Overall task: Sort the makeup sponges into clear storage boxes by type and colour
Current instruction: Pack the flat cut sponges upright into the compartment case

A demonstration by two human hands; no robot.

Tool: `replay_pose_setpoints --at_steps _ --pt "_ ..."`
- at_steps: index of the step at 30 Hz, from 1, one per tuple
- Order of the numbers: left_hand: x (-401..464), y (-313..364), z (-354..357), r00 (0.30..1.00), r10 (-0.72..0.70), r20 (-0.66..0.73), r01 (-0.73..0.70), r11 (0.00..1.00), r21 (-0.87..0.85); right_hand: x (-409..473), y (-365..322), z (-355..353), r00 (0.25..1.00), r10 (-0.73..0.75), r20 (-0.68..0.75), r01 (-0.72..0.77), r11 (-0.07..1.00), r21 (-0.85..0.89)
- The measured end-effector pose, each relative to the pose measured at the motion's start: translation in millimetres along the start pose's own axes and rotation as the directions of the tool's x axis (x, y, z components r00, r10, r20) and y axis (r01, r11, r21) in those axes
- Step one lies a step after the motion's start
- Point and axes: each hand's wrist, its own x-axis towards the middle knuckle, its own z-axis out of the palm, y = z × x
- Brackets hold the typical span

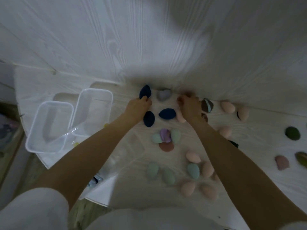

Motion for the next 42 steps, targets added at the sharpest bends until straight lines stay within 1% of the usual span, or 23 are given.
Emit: replay_pose_setpoints --at_steps 3,7,8,9,10,11,12,14,15,18,21,23,24,26,27,28,30,31,32,33,36,39,42 --pt "3 -2 -2 0.999 -0.033 0.022 0.034 0.998 -0.050 0 -2 3 0.996 0.017 -0.085 -0.013 0.999 0.048" --pt "-4 -4 -18 1.000 -0.011 0.007 0.011 0.997 -0.074 -21 -17 -11 0.966 -0.025 -0.256 0.111 0.939 0.326" --pt "-12 -6 -29 0.999 -0.015 -0.039 0.011 0.995 -0.102 -31 -23 -20 0.950 -0.051 -0.307 0.163 0.921 0.353" --pt "-22 -9 -40 0.991 -0.021 -0.136 0.000 0.989 -0.150 -42 -31 -29 0.931 -0.082 -0.357 0.221 0.903 0.369" --pt "-40 -13 -51 0.965 -0.019 -0.260 -0.039 0.976 -0.216 -58 -41 -39 0.909 -0.115 -0.401 0.283 0.877 0.389" --pt "-58 -17 -63 0.917 -0.009 -0.399 -0.116 0.950 -0.289 -73 -51 -49 0.891 -0.133 -0.435 0.329 0.848 0.416" --pt "-80 -21 -74 0.871 -0.008 -0.491 -0.201 0.906 -0.372 -89 -62 -57 0.883 -0.146 -0.446 0.358 0.824 0.439" --pt "-125 -30 -82 0.816 -0.042 -0.577 -0.327 0.789 -0.520 -123 -83 -66 0.894 -0.169 -0.415 0.370 0.801 0.471" --pt "-148 -33 -76 0.805 -0.068 -0.590 -0.339 0.763 -0.551 -140 -92 -64 0.908 -0.176 -0.380 0.360 0.792 0.493" --pt "-201 -44 -32 0.777 -0.131 -0.616 -0.316 0.765 -0.561 -179 -112 -41 0.956 -0.180 -0.230 0.284 0.756 0.590" --pt "-238 -57 12 0.782 -0.119 -0.611 -0.296 0.793 -0.533 -207 -123 -18 0.970 -0.209 -0.121 0.234 0.685 0.690" --pt "-258 -66 37 0.800 -0.018 -0.600 -0.294 0.859 -0.418 -222 -134 -6 0.976 -0.208 -0.065 0.186 0.642 0.743" --pt "-264 -68 48 0.821 0.023 -0.571 -0.288 0.879 -0.379 -228 -139 0 0.983 -0.182 -0.025 0.137 0.634 0.761" --pt "-265 -69 57 0.867 0.037 -0.498 -0.253 0.893 -0.373 -235 -146 7 0.992 -0.113 0.050 0.032 0.626 0.780" --pt "-262 -71 61 0.867 0.095 -0.489 -0.265 0.919 -0.292 -239 -149 10 0.994 -0.081 0.072 -0.006 0.616 0.788" --pt "-258 -75 61 0.885 0.118 -0.451 -0.260 0.928 -0.268 -241 -151 11 0.995 -0.053 0.084 -0.035 0.608 0.794" --pt "-244 -82 57 0.877 0.258 -0.404 -0.369 0.901 -0.226 -247 -155 11 0.996 0.009 0.084 -0.073 0.591 0.804" --pt "-238 -85 56 0.844 0.344 -0.411 -0.434 0.889 -0.149 -247 -156 11 0.996 0.032 0.080 -0.084 0.579 0.811" --pt "-234 -89 55 0.824 0.409 -0.393 -0.489 0.863 -0.127 -249 -157 12 0.995 0.062 0.073 -0.095 0.571 0.816" --pt "-231 -90 53 0.830 0.443 -0.339 -0.507 0.852 -0.128 -251 -159 12 0.994 0.087 0.068 -0.105 0.561 0.821" --pt "-232 -87 48 0.865 0.438 -0.246 -0.480 0.864 -0.152 -257 -163 15 0.989 0.142 0.041 -0.113 0.549 0.828" --pt "-232 -89 43 0.885 0.396 -0.245 -0.451 0.860 -0.239 -259 -168 18 0.985 0.167 0.032 -0.118 0.534 0.838" --pt "-232 -95 46 0.853 0.474 -0.218 -0.509 0.848 -0.148 -261 -172 20 0.985 0.170 0.005 -0.099 0.548 0.831"
